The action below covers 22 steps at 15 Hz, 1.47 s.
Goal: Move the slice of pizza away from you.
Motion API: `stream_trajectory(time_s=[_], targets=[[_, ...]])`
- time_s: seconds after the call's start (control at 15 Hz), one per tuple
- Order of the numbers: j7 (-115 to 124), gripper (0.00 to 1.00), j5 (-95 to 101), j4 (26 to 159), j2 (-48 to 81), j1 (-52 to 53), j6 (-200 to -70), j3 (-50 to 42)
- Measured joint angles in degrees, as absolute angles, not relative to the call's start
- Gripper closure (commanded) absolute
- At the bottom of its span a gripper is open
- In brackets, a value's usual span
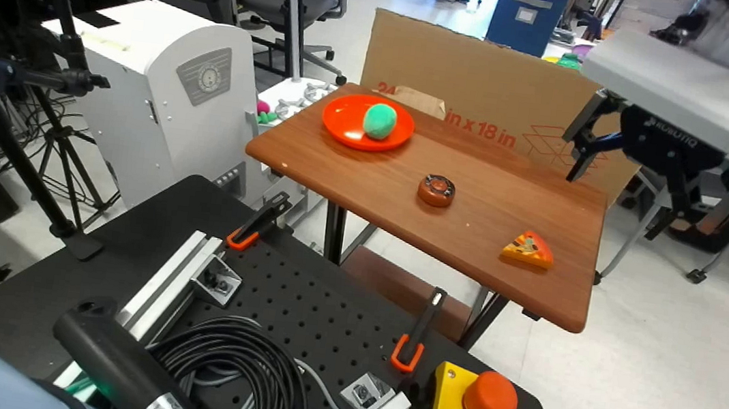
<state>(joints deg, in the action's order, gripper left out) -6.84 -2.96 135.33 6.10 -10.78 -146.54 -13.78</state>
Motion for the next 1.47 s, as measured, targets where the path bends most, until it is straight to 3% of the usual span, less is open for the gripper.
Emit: stream_trajectory(time_s=[0.4, 1.33, 1.4, 1.47], targets=[[-5.32, 0.00, -5.73, 128.11, 18.70, -10.89, -149.48, -10.54], [2.50, 0.00, -4.80, 118.77, 32.85, -9.93, -147.38, -8.28], [2.79, 0.25, -4.75, 118.45, 33.38, -9.87, -147.13, -8.29], [3.03, 0.26, -4.71, 118.18, 33.83, -9.79, -146.92, -8.30]])
